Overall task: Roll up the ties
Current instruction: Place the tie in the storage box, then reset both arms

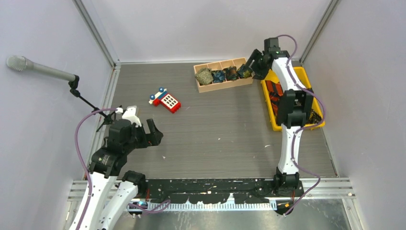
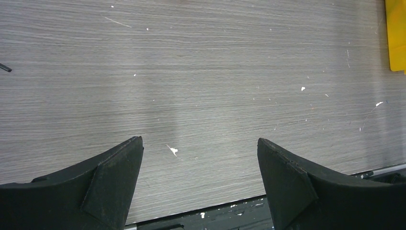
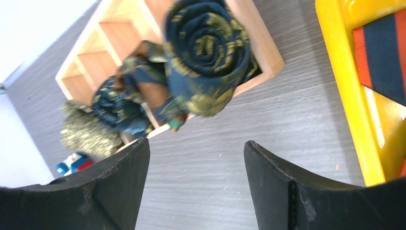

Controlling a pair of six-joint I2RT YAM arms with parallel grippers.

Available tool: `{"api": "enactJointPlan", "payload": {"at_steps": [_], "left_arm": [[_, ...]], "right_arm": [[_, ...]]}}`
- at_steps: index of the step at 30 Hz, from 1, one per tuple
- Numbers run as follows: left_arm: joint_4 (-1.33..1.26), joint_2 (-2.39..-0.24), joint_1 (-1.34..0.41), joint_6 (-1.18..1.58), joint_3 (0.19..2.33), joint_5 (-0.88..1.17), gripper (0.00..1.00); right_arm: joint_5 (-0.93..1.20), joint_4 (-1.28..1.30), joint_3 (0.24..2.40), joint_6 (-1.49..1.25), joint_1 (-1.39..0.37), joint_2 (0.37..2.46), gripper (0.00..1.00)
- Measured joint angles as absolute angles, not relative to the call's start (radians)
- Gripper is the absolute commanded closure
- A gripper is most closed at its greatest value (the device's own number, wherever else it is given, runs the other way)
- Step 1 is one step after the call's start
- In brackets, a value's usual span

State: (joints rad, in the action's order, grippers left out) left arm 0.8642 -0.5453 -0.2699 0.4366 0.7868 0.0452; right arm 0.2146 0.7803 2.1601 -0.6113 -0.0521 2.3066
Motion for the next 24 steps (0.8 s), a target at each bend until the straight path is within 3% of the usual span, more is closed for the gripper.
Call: {"api": "enactJointPlan", "payload": {"at_steps": [8,16,24], "left_arm": [[0.864,-0.531,-0.270,0.437,0.786,0.045,0.09],[0.863,-0.517,-0.270,0.437,0.782,0.045,0.09],[0.862,-0.517,-0.270,0.437,0.781,0.044,0.09]], "right_arm": [[0.183,0.769,2.090,-0.584,-0.064,1.958,0.20],[0.108,0.561,1.645,-0.578,-0.073,1.380,0.13],[0.043,0.405,1.219,-0.597,-0.072,1.022,0.12]]}}
